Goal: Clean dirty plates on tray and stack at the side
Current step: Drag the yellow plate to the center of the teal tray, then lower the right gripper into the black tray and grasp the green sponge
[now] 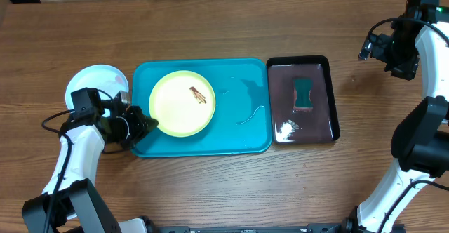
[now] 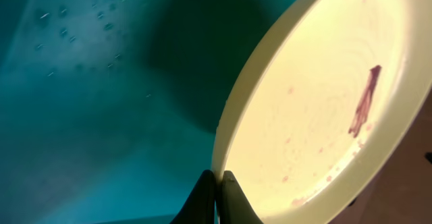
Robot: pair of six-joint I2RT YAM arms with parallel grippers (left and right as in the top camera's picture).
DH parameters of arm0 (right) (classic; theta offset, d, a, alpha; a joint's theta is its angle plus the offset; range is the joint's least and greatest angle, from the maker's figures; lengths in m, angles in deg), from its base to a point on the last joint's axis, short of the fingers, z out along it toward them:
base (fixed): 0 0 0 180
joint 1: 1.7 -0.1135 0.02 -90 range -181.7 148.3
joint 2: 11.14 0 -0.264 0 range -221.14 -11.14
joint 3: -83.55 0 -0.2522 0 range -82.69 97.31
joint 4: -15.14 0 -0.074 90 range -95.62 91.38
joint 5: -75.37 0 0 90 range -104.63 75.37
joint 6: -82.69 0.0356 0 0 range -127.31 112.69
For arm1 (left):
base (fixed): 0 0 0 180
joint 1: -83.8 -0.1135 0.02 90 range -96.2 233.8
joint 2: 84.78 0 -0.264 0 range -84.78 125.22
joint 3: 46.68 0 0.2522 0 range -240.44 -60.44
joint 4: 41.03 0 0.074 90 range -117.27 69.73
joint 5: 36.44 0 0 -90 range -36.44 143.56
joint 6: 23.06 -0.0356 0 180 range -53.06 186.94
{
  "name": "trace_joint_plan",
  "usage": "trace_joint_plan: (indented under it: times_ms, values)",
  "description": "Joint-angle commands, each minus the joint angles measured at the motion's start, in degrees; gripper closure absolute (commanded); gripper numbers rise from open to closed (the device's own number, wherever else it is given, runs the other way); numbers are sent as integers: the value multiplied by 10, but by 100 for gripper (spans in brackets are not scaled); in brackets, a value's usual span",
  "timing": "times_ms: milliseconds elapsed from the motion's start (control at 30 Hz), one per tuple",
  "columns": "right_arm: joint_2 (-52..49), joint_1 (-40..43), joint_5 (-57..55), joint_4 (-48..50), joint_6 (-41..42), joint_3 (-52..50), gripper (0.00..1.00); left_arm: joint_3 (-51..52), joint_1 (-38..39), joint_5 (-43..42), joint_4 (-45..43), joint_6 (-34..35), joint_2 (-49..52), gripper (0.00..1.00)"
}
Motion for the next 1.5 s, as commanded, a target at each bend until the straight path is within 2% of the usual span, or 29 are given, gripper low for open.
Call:
trace_joint_plan:
  times_ms: [0,100,267,467,533,667,833,967,1200,1300,1467]
  values:
    - [21,2,3,1,0,11,0,1,19,-58,-25,8,-4,96]
    - [21,2,3,1,0,11,0,1,40,-56,-49,10,-4,96]
    - [21,2,3,1,0,11,0,1,76,6,-78,65,-4,96]
    - [21,2,3,1,0,11,0,0,120,19,-116,99,-4,96]
    - [21,2,3,1,0,11,0,-2,136,50,-118,117,-4,96]
    - [21,2,3,1,0,11,0,-2,160,95,-118,118,1,96]
    - [21,2,3,5,0,11,0,-2,181,107,-126,118,6,96]
    - [21,1,10,70,0,11,0,-2,186,113,-128,117,6,96]
    - [21,1,194,67,-11,15,0,-1,186,139,-110,118,6,96]
    - [21,1,313,41,-81,16,0,-1,186,139,-110,118,6,96]
    - [21,0,438,-14,-75,16,0,-1,186,139,-102,120,6,96]
